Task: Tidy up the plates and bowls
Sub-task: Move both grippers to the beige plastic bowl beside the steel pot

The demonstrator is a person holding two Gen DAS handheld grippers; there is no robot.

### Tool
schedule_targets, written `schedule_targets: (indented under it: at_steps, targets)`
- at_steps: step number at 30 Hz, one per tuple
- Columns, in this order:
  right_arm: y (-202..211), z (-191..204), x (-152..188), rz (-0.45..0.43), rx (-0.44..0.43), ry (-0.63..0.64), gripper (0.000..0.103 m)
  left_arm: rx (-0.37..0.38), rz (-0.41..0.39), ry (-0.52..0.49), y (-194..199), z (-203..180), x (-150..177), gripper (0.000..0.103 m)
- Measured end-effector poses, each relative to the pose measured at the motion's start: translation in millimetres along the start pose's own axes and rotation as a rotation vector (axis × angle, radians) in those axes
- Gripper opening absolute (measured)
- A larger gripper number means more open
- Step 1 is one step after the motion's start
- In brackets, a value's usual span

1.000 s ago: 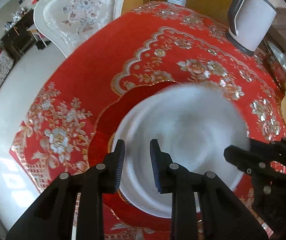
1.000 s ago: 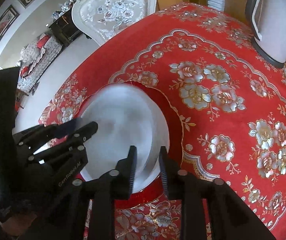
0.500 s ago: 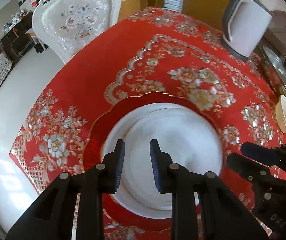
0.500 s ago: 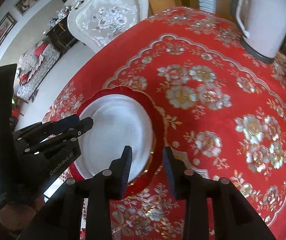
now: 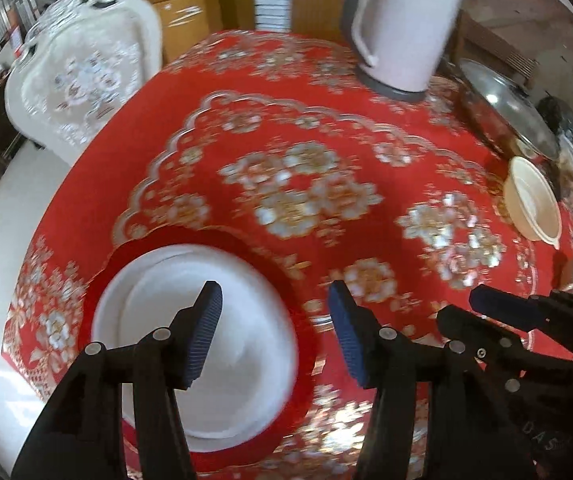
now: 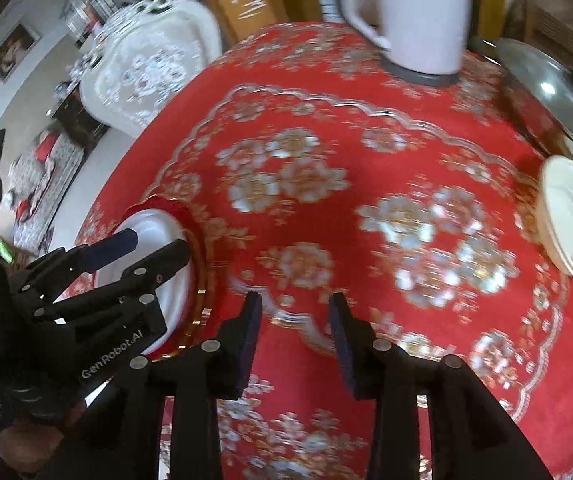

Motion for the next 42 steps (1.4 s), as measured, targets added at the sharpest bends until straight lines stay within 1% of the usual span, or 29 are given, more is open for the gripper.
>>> schedule_targets:
  at_steps: [7, 15, 22, 25, 27, 29, 31, 33, 34, 36, 39, 42]
  targets:
    - [24, -66, 6, -0.031, 0.05, -0.102, 0.038, 0.049, -0.019, -0.111, 5, -74, -20, 0.054]
    - [61, -146, 9, -0.083, 0.123, -0.204, 0.039, 0.101, -0.047, -0.225, 12, -157, -41, 0.054]
    - [89, -219, 9, -0.124, 0.176, -0.299, 0.041, 0.139, -0.059, -0.281, 12, -219, -60, 0.054]
    - [97, -247, 9, -0.137, 0.192, -0.345, 0.042, 0.162, -0.05, -0.293, 6, -243, -67, 0.054]
    - [100, -266, 10, -0.14, 0.199, -0.372, 0.042, 0.177, -0.035, -0.289, -1, -254, -70, 0.054]
    - [101, -278, 11, -0.144, 0.203, -0.391, 0.043, 0.211, -0.024, -0.277, -7, -268, -74, 0.054]
    - [98, -292, 11, -0.141, 0.209, -0.414, 0.043, 0.224, -0.012, -0.274, -13, -277, -75, 0.054]
    - [95, -303, 10, -0.144, 0.204, -0.439, 0.047, 0.24, -0.003, -0.278, -20, -287, -76, 0.054]
    - [91, -309, 9, -0.141, 0.201, -0.453, 0.047, 0.239, 0.0, -0.282, -24, -290, -75, 0.056]
    - [82, -319, 9, -0.131, 0.194, -0.478, 0.047, 0.236, 0.018, -0.285, -33, -296, -74, 0.056]
    - [67, -332, 7, -0.119, 0.18, -0.515, 0.047, 0.252, 0.048, -0.269, -46, -303, -73, 0.056]
    - [56, -344, 6, -0.114, 0.169, -0.55, 0.047, 0.247, 0.068, -0.268, -57, -309, -73, 0.056]
Point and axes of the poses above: each gripper's, at about its wrist camera, not at the fingertips, and y roughly against the way its jaws point, z to its left, x to its underside, the point moved 10 cm from there along -y, roughly the way its jaws point
